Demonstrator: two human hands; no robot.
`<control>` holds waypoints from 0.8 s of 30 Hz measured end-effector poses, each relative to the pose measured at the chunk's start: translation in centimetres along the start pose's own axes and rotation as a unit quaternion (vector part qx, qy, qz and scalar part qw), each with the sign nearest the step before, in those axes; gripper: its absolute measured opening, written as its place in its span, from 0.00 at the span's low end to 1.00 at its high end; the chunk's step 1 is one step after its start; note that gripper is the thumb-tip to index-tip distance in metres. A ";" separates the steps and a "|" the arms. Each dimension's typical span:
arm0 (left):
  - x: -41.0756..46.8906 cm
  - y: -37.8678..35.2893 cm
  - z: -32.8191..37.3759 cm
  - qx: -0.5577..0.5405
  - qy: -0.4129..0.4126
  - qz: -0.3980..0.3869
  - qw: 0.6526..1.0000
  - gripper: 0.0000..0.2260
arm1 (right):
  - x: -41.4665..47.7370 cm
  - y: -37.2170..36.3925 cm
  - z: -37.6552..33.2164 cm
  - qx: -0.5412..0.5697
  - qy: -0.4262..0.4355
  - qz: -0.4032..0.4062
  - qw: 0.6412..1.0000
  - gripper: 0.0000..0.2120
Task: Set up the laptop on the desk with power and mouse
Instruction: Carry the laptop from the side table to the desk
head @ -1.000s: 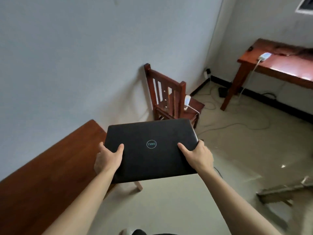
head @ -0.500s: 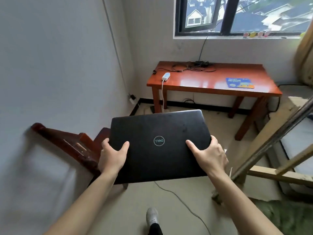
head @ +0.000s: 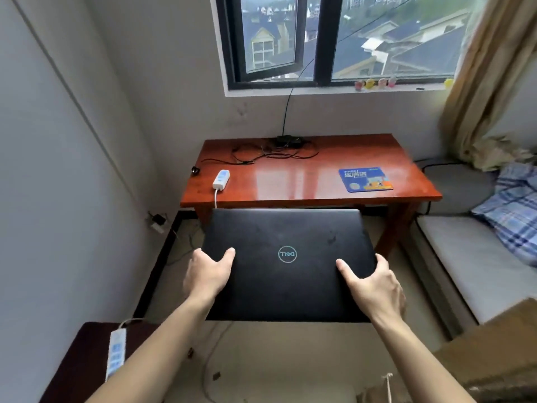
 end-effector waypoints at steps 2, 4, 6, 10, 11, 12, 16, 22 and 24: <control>2.9 -3.6 2.5 0.001 -0.009 -0.016 1.000 0.37 | 4.5 -1.1 0.0 0.004 -0.022 0.004 1.000 0.47; 6.6 -7.8 5.0 0.008 -0.011 -0.021 1.000 0.37 | 10.4 -2.9 -0.2 0.016 -0.043 0.008 0.999 0.46; 9.2 -11.1 7.0 0.012 -0.018 -0.029 0.999 0.37 | 15.2 -4.6 -0.8 0.026 -0.050 0.000 0.998 0.44; 15.5 -18.2 11.5 0.028 0.018 -0.038 0.999 0.37 | 25.4 -7.7 -2.1 0.015 -0.085 -0.036 0.996 0.42; 17.1 -19.5 12.5 0.025 0.024 -0.043 0.998 0.37 | 27.8 -8.2 -2.7 0.019 -0.091 -0.046 0.995 0.43; 18.7 -20.8 13.5 0.023 0.028 -0.045 0.998 0.36 | 30.1 -8.7 -3.2 0.011 -0.091 -0.048 0.995 0.44; 23.6 -23.9 15.2 0.022 0.065 -0.046 0.997 0.34 | 36.2 -10.1 -6.4 -0.034 -0.074 -0.067 0.994 0.44; 34.6 -29.8 16.3 0.029 0.091 -0.061 0.994 0.34 | 44.5 -15.8 -11.0 -0.046 -0.069 -0.069 0.994 0.44; 38.5 -31.9 16.5 0.036 0.095 -0.080 0.992 0.33 | 46.7 -18.0 -12.4 -0.058 -0.078 -0.069 0.993 0.43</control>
Point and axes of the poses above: each hand's wrist, its own x-axis towards the middle knuckle, its own y-axis out of the back of the hand, z = x × y, the point moved 6 cm from there along x, towards the middle knuckle, and after that the axes turned 10 degrees about -x, right-handed, at the moved point
